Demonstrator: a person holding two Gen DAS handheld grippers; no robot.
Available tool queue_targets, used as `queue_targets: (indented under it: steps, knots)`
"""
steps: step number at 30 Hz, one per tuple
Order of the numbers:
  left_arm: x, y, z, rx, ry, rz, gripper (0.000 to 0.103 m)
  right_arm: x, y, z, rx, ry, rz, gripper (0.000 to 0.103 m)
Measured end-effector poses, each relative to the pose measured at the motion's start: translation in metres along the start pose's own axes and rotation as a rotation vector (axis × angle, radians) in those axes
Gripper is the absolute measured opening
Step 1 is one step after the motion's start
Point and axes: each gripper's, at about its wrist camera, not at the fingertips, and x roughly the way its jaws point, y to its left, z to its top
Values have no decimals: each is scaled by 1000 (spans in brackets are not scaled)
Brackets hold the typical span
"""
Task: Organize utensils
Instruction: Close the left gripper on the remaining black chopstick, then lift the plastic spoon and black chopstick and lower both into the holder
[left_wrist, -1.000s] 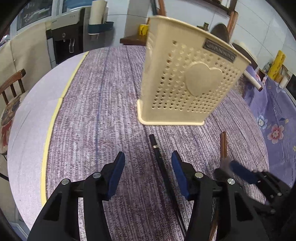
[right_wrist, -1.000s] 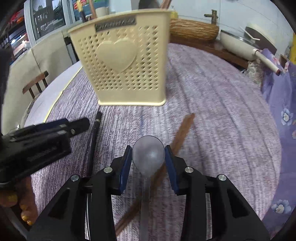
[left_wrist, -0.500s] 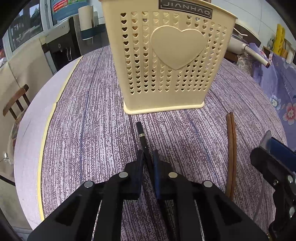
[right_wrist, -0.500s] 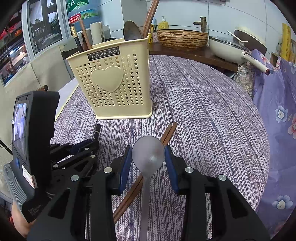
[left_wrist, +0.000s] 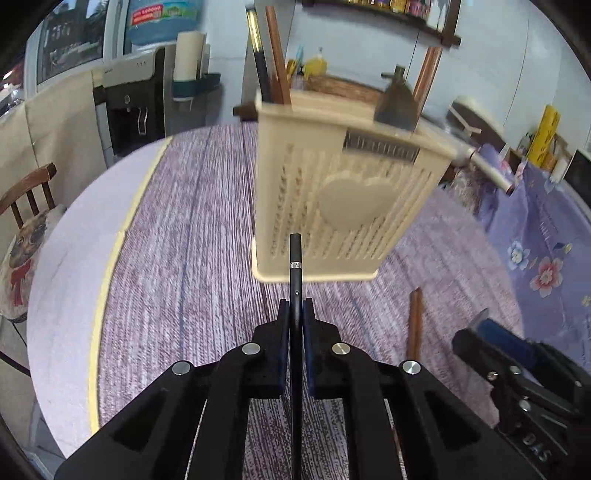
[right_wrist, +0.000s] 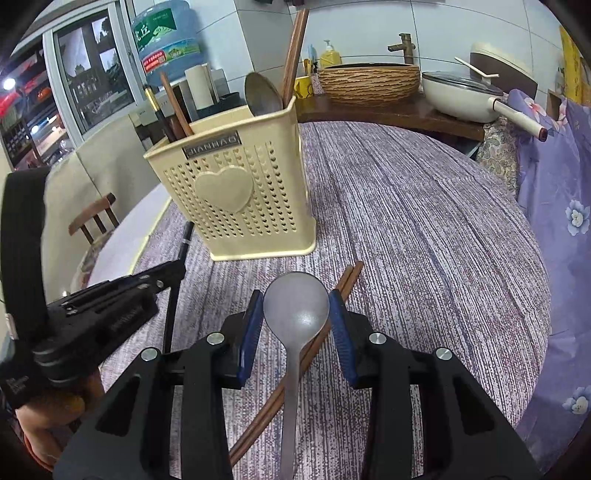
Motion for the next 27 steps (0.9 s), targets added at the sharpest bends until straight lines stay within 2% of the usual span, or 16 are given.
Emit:
queue_targets:
  steps: [6,12,19,22,27]
  knots:
    - [-43,6,19,-19,-113,-28,8,-25,4,11,-20,-39,15,37]
    - [-75,6,27,-13,-195,-45,8,-47,9,22,-43,-65,28,37]
    - [-83,7,26,-7,-219,-41,8,-58,15,26,-62,-78,41,37]
    - [-87,11,29,-15,-216,-65,8,-60,17,31,-67,-84,61,37]
    - [-101,10,41,-8,-257,-69,8,-68,27,47,-95,-136,61,37]
